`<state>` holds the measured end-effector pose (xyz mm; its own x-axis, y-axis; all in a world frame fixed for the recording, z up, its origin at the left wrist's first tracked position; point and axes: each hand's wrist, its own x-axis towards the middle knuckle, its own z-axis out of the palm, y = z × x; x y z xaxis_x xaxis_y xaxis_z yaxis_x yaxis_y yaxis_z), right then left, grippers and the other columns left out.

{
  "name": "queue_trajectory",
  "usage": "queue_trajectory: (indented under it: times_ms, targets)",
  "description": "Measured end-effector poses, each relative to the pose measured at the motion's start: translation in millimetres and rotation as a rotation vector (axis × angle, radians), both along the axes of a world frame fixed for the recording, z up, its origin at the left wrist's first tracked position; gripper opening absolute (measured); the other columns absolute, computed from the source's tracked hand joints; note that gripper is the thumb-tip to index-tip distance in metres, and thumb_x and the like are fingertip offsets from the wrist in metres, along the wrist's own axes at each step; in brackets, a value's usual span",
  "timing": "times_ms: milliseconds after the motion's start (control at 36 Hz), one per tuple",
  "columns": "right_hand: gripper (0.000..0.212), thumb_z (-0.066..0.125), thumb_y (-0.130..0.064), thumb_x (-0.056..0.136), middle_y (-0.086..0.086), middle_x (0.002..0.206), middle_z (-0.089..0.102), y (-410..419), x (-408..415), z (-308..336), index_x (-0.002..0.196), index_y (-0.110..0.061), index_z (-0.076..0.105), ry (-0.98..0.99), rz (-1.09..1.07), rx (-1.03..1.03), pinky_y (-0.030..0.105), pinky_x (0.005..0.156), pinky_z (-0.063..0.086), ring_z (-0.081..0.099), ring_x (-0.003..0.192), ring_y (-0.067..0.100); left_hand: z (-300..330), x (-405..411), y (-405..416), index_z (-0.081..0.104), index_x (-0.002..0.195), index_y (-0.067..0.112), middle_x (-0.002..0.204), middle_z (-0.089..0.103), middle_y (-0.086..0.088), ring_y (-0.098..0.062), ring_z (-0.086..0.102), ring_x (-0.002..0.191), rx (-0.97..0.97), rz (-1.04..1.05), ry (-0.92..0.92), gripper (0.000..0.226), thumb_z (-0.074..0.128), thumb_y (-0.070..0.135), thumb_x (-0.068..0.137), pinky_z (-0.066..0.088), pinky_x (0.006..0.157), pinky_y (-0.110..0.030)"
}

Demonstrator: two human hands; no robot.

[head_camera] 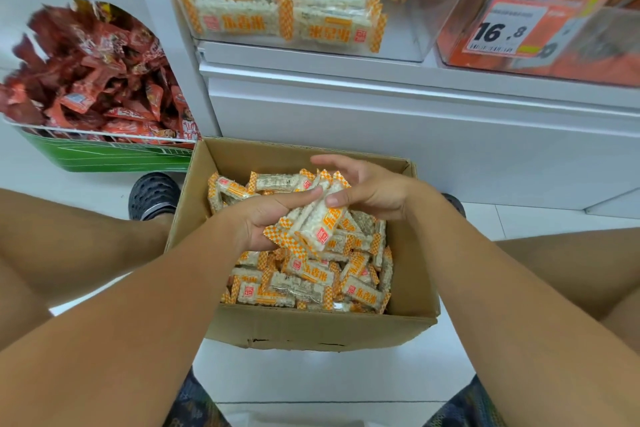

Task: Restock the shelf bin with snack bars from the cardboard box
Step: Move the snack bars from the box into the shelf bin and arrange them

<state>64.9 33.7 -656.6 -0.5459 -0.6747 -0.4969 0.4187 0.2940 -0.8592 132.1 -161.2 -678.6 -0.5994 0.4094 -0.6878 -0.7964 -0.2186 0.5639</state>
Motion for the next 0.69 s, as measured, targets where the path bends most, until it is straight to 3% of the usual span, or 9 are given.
queue_trajectory:
  times_ms: [56, 111, 194, 306, 361, 472, 528, 583, 694]
  targets:
    - [0.083, 0.076, 0.003, 0.079, 0.006, 0.149, 0.045, -1, 2, -3, 0.150, -0.020, 0.040, -0.085, -0.010, -0.086, 0.033, 0.096, 0.053, 0.059, 0.124, 0.024, 6, 1, 4, 0.066, 0.109, 0.009, 0.089, 0.075, -0.009, -0.021, 0.073, 0.074, 0.025, 0.017, -0.005, 0.044, 0.068, 0.038, 0.076, 0.058, 0.062, -0.031]
    - [0.087, 0.087, -0.007, 0.070, 0.006, 0.136, 0.058, 0, 1, -7, 0.147, -0.020, 0.046, -0.104, -0.026, -0.119, 0.036, 0.095, 0.054, 0.063, 0.118, 0.025, 10, -1, 6, 0.067, 0.108, 0.009, 0.088, 0.074, -0.010, -0.021, 0.072, 0.072, 0.034, 0.045, -0.012, 0.043, 0.067, 0.041, 0.078, 0.058, 0.060, -0.031]
    - [0.084, 0.092, -0.017, 0.062, 0.008, 0.120, 0.067, 0, 1, -13, 0.138, -0.017, 0.056, -0.115, -0.092, -0.137, 0.040, 0.096, 0.053, 0.066, 0.108, 0.025, 16, -4, 7, 0.067, 0.113, 0.005, 0.100, 0.073, -0.016, -0.028, 0.071, 0.085, 0.024, 0.099, -0.050, 0.057, 0.064, 0.055, 0.086, 0.060, 0.072, -0.036]
    - [0.064, 0.080, -0.014, 0.074, 0.009, 0.111, 0.071, 0, 4, -18, 0.134, -0.013, 0.058, -0.139, -0.304, -0.156, 0.032, 0.084, 0.057, 0.068, 0.100, 0.021, 16, -9, 0, 0.053, 0.131, 0.001, 0.119, 0.067, -0.026, -0.043, 0.067, 0.105, 0.084, 0.284, -0.166, 0.078, 0.062, 0.064, 0.085, 0.055, 0.091, -0.051]
    - [0.064, 0.078, -0.016, 0.072, 0.009, 0.110, 0.071, 0, 8, -24, 0.133, -0.012, 0.059, -0.169, -0.426, -0.151, 0.032, 0.083, 0.057, 0.068, 0.098, 0.020, 14, -13, -2, 0.050, 0.132, 0.003, 0.120, 0.066, -0.026, -0.045, 0.065, 0.109, 0.053, 0.337, -0.177, 0.083, 0.062, 0.068, 0.081, 0.048, 0.099, -0.057]
    - [0.069, 0.086, -0.025, 0.062, 0.012, 0.115, 0.071, -2, 14, -40, 0.126, -0.015, 0.062, -0.193, -0.595, -0.079, 0.035, 0.091, 0.056, 0.067, 0.102, 0.023, 19, -18, 8, 0.057, 0.125, 0.006, 0.113, 0.071, -0.022, -0.038, 0.069, 0.103, -0.149, 0.432, -0.087, 0.078, 0.054, 0.071, 0.082, 0.046, 0.102, -0.055]
    - [0.073, 0.087, -0.029, 0.062, 0.013, 0.118, 0.070, -4, 16, -43, 0.128, -0.014, 0.060, -0.200, -0.612, -0.060, 0.037, 0.096, 0.054, 0.066, 0.107, 0.024, 23, -18, 18, 0.057, 0.127, 0.011, 0.122, 0.068, -0.016, -0.034, 0.067, 0.107, -0.252, 0.459, -0.051, 0.082, 0.055, 0.075, 0.075, 0.044, 0.103, -0.056]
    - [0.077, 0.086, -0.031, 0.065, 0.012, 0.120, 0.069, -7, 18, -44, 0.133, -0.014, 0.056, -0.188, -0.583, -0.054, 0.035, 0.092, 0.053, 0.065, 0.107, 0.022, 23, -17, 26, 0.051, 0.138, 0.020, 0.139, 0.058, -0.008, -0.032, 0.056, 0.124, -0.326, 0.455, -0.015, 0.092, 0.054, 0.079, 0.067, 0.034, 0.111, -0.057]
    - [0.088, 0.087, -0.039, 0.066, 0.006, 0.124, 0.067, -13, 19, -38, 0.142, -0.017, 0.048, -0.188, -0.502, -0.049, 0.038, 0.095, 0.052, 0.064, 0.112, 0.020, 19, -16, 33, 0.045, 0.146, 0.016, 0.153, 0.039, -0.004, -0.025, 0.035, 0.141, -0.454, 0.420, 0.084, 0.061, 0.039, 0.055, 0.100, 0.023, 0.114, -0.045]
